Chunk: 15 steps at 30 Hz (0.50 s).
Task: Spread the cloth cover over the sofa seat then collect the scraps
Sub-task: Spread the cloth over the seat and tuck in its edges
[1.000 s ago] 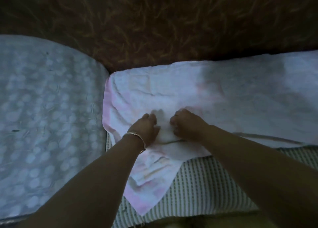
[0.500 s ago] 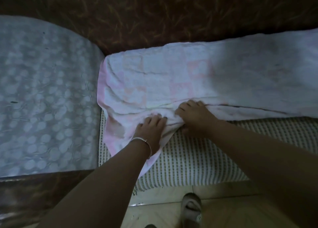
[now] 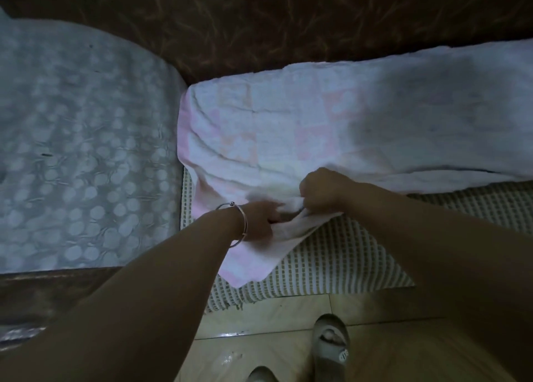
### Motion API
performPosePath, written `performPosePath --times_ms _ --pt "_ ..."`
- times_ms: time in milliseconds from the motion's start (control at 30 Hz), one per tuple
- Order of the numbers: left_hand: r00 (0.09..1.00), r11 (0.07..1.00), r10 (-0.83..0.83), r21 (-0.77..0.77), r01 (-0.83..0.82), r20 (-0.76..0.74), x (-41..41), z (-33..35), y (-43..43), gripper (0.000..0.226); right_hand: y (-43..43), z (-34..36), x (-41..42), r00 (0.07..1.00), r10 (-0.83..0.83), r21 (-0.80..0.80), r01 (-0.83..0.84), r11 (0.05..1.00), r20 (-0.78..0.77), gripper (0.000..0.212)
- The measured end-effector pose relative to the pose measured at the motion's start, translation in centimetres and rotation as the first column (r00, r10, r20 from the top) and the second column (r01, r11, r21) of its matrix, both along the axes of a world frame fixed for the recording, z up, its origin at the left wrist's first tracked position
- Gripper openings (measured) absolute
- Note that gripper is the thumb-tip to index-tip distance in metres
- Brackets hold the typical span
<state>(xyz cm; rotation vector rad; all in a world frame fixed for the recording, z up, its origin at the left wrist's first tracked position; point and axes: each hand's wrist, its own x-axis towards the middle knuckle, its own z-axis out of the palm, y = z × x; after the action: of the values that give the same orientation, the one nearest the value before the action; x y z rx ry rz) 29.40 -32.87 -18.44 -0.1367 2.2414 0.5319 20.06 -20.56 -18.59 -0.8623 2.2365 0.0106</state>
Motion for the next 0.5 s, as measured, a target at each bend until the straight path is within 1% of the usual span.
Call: performPosePath --times_ms 67,100,133,167,267,300,400,500 --pt "0.981 0.979 0.194 0.064 -0.192 -0.025 -0.2 0.4 -0.9 0.026 -0.7 0.2 0.6 0.999 -0.045 -0.074 0.046 0.996 0.013 0.018" --pt "0.954 0.952 0.296 0.099 -0.291 -0.043 -0.5 0.6 -1.8 0.027 -1.3 0.3 0.9 0.999 -0.046 -0.113 0.048 0.992 0.016 0.017" --pt "0.933 0.933 0.352 0.105 -0.344 -0.072 -0.7 0.8 -2.4 0.029 -1.8 0.3 1.2 0.999 -0.044 -0.132 0.046 0.99 0.018 0.021" --pt "0.928 0.935 0.353 0.077 -0.346 -0.118 -1.0 1.0 -3.0 0.029 -2.1 0.2 1.5 0.999 -0.04 -0.151 0.043 0.988 0.019 0.024" --pt "0.926 0.953 0.267 -0.066 -0.294 -0.266 -1.3 0.8 -5.1 0.029 -3.4 -0.2 2.1 0.998 -0.054 -0.234 0.06 0.97 0.029 0.027" --pt "0.916 0.953 0.254 -0.083 -0.291 -0.309 -1.4 0.5 -5.9 0.03 -4.0 -0.4 2.2 0.997 -0.066 -0.254 0.075 0.964 0.042 0.027" --pt "0.879 0.945 0.247 -0.1 -0.312 -0.408 -1.7 -0.1 -8.6 0.032 -5.6 -0.6 3.2 0.992 -0.107 -0.32 0.121 0.94 0.061 0.026" --pt "0.887 0.951 0.13 -0.199 -0.238 -0.443 -2.3 -0.6 -11.7 0.04 -7.6 -1.0 4.5 0.99 -0.133 -0.404 0.143 0.904 0.053 0.023"
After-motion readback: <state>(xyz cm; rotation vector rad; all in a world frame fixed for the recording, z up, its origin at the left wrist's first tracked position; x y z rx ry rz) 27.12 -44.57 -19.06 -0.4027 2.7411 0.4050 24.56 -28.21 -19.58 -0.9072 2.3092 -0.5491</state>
